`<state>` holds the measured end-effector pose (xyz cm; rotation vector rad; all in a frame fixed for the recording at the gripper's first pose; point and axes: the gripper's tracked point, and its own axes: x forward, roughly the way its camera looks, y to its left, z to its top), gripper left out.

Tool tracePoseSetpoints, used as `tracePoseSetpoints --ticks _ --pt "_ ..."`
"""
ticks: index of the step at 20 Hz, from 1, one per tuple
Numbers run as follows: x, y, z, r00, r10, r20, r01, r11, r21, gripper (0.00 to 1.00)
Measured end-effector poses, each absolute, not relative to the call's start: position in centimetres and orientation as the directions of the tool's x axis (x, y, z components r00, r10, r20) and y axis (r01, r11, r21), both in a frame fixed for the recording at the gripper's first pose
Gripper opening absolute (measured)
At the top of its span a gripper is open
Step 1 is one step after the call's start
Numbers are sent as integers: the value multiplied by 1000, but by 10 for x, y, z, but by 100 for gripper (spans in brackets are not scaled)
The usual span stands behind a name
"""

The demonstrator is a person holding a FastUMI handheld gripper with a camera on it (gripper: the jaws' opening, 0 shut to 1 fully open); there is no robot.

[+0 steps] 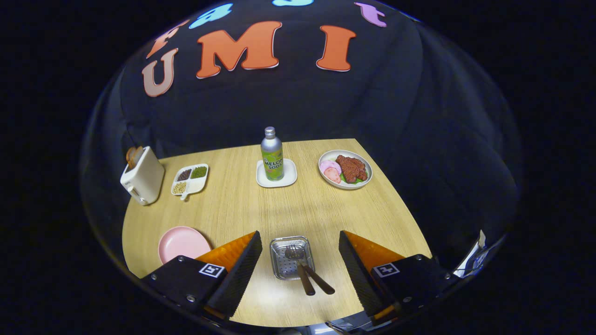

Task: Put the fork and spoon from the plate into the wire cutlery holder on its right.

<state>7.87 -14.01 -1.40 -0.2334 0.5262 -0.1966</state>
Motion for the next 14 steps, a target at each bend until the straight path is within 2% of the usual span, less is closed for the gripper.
tracePoseSetpoints --ticks 8,14 --pt "52 -145 40 944 -234 -234 173 952 -255 99" --pt "46 -136 39 949 -242 -202 176 938 -298 99"
